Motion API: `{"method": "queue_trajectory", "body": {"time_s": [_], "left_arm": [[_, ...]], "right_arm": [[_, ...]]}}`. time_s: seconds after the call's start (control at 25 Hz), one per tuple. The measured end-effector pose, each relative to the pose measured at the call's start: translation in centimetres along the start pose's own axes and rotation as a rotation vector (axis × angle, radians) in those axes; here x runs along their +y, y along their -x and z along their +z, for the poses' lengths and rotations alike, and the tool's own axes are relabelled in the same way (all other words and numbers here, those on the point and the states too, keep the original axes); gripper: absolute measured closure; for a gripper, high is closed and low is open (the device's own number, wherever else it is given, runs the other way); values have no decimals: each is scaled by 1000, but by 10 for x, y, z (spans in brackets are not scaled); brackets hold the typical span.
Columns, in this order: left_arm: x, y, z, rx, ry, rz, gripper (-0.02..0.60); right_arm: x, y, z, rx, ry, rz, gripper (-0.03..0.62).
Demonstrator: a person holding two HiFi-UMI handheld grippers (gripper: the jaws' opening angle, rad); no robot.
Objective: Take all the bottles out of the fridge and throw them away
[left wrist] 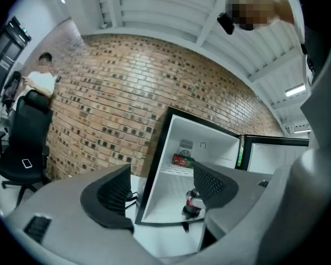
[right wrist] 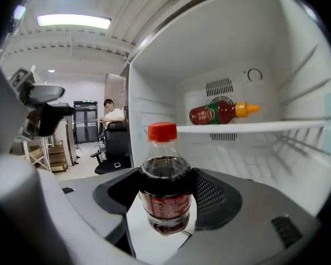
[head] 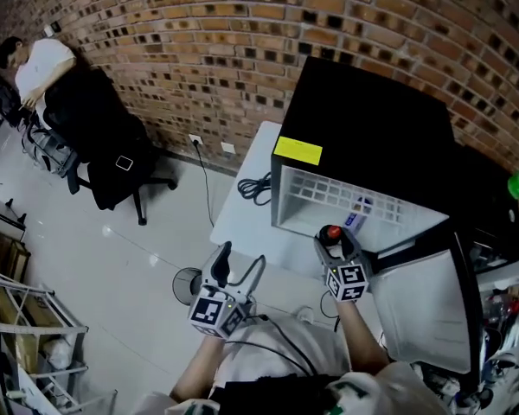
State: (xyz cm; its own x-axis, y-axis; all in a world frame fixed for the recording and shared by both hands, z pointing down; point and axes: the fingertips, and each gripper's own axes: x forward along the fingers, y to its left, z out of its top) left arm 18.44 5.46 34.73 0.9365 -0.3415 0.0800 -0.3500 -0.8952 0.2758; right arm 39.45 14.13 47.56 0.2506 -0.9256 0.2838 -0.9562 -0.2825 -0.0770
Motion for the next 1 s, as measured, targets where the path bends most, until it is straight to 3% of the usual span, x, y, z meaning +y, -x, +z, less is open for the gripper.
{"method": "queue_trajectory", "body": {"time_s": [0.16, 0.32, 0.56, 0.76, 1.0], "left_arm": [[-4, -20, -17, 33, -61, -74, 247], [-15, -32, -10, 28, -117, -139, 247], [-37, -34, 11, 27, -150, -199, 247], [-3, -14, -6, 58, -160, -126, 247], [73, 47, -51, 134, -161, 69, 247]], "right_arm": [[14, 59, 41, -63, 0, 0, 275], [32, 109, 84, -126, -9, 10, 275], [53, 134, 113, -152, 50, 59, 275], [84, 100, 97, -97, 17, 194, 276], [168, 28, 53, 32, 62, 457, 278]]}}
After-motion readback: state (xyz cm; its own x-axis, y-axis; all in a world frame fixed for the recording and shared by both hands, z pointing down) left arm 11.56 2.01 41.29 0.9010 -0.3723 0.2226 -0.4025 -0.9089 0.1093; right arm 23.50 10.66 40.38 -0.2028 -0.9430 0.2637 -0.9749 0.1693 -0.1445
